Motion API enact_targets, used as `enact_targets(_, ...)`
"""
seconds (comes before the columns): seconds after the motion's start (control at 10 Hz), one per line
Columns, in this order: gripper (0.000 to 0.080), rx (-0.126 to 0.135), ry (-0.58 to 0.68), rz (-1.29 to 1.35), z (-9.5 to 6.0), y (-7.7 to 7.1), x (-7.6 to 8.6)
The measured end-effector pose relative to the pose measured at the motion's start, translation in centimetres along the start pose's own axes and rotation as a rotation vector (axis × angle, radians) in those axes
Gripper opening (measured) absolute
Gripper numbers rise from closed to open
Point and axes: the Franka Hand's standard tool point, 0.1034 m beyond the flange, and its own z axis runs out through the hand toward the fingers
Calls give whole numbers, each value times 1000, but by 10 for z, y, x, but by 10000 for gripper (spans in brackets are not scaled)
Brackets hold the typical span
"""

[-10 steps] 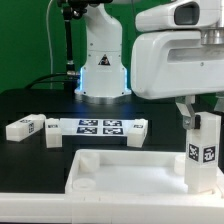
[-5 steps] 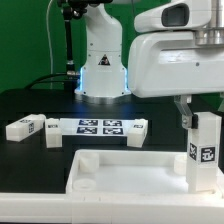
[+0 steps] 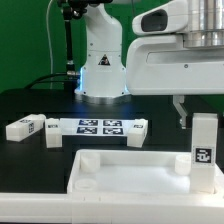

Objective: Assemble desk

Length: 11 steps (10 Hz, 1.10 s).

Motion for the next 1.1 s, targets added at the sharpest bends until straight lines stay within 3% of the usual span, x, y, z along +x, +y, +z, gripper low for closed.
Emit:
enact_targets(0.6,291,-4,6,567,1,-1,-1)
enact_targets(1.1,291,0,-2,638,1,0,-1)
